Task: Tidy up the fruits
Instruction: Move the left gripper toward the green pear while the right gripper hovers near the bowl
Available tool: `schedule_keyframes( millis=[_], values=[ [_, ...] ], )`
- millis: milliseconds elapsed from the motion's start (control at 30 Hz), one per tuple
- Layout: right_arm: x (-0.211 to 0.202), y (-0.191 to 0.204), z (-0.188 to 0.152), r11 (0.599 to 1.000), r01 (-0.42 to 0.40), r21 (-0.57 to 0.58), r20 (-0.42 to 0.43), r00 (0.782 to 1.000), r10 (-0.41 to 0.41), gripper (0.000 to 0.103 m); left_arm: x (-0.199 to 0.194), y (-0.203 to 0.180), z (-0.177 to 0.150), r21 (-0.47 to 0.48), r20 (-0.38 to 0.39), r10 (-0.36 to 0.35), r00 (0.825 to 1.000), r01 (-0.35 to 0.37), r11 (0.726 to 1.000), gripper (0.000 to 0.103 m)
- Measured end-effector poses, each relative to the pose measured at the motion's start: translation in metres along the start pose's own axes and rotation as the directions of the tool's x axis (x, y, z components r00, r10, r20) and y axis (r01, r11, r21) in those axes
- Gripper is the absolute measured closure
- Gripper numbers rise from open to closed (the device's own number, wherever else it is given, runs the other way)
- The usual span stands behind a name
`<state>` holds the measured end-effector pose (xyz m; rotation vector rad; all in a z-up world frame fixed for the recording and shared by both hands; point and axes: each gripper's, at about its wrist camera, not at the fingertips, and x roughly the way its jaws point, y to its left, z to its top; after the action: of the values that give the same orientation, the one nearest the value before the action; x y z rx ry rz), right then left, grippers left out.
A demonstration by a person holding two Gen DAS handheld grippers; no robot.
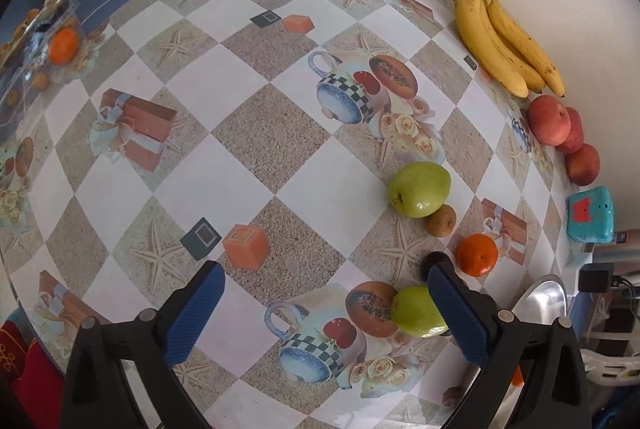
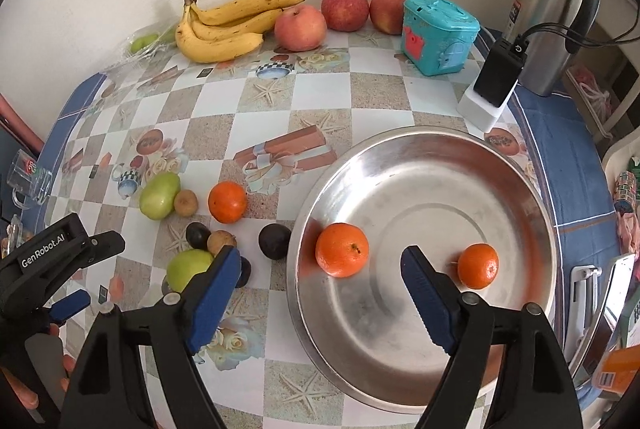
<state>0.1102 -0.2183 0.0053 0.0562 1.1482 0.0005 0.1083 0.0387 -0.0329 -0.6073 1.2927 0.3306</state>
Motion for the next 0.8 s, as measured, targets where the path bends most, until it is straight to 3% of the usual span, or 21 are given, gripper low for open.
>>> schedule_keyframes(
  millis=[200,233,267,333,800],
  values=[
    [0.002,-0.001,0.000,1.000,-0.001,0.001,-0.003,1.000,0.001,0.019,-0.003,0.000,0.000,0.011,0.026,0.019,0.999,-0.019,1.000,0.000],
    [0.002,-0.001,-0.001,1.000,-0.001,0.001,-0.001,1.000,0.001,0.017,-0.004,0.000,0.001,0.016,0.034,0.021,0.999,-0.022,1.000,0.000],
    [0.002,-0.001,-0.001,1.000,0.002,-0.002,0.002,1.000,-0.002,0.007,-0.004,-0.001,0.001,0.022,0.040,0.021,0.999,-0.022,1.000,0.000],
    [0.001,0.001,-0.001,1.000,0.020,-0.020,0.013,1.000,-0.019,0.002,-0.006,-0.002,0.001,0.034,0.049,0.020,0.999,-0.022,0.999,0.000],
    [0.001,-0.003,-0.006,1.000,0.028,-0.007,0.012,1.000,-0.028,0.002,-0.009,-0.014,-0.002,0.127,0.068,-0.001,0.998,-0.008,0.992,0.000]
  ],
)
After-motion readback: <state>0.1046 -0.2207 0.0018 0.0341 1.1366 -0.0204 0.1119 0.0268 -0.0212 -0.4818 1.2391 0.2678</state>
